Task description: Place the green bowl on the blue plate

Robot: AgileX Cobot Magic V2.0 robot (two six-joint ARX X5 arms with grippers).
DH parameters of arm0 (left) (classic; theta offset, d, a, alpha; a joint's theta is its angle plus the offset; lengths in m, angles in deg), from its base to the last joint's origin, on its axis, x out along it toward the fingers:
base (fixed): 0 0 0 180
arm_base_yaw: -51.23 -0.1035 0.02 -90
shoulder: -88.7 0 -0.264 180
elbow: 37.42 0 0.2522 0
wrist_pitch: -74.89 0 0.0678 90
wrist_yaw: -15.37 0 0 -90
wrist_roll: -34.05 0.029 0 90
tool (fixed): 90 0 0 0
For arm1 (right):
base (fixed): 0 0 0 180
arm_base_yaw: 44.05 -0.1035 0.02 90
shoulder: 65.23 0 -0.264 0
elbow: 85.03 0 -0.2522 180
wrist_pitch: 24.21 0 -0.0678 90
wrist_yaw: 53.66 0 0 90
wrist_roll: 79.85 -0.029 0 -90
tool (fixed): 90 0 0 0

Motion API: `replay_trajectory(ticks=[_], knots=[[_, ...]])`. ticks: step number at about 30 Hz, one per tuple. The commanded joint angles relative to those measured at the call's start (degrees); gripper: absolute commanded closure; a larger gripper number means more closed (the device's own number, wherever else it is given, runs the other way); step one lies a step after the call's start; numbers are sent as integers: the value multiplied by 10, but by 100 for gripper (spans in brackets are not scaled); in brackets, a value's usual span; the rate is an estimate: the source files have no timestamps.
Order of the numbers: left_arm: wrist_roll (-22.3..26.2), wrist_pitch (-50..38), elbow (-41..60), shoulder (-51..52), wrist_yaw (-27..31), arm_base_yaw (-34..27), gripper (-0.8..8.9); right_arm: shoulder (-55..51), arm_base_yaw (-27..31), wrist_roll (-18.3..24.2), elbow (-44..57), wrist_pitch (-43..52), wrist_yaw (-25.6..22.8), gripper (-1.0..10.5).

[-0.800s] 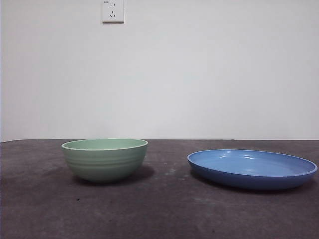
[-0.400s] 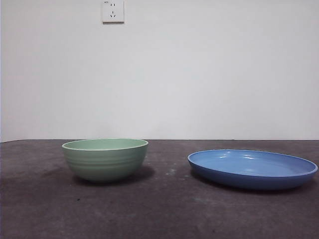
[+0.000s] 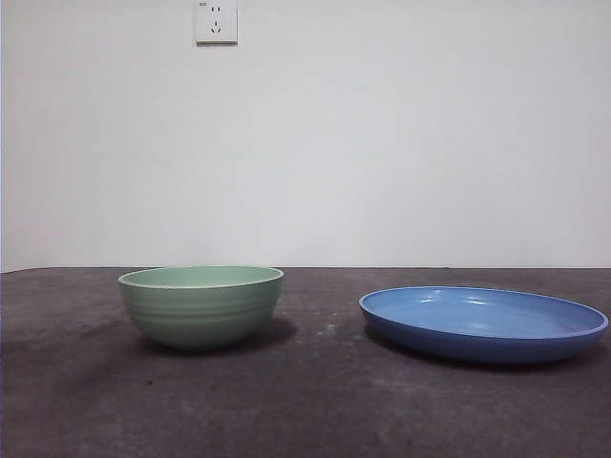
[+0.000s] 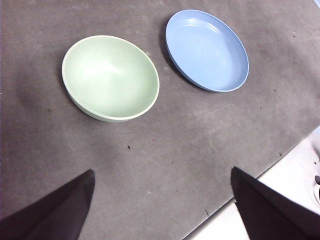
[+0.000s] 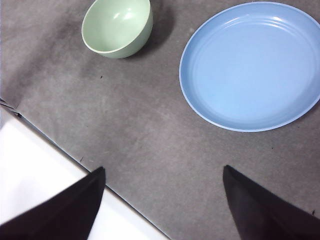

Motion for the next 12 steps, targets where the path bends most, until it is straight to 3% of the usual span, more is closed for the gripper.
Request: replay_trajectory(ticks=[1, 12], knots=[[-1, -9, -13, -4, 0, 2, 366, 3, -2, 2, -12, 4, 1, 558], [-27, -35, -47, -50, 45, 14, 367, 3, -2, 2, -12, 5, 1, 558]])
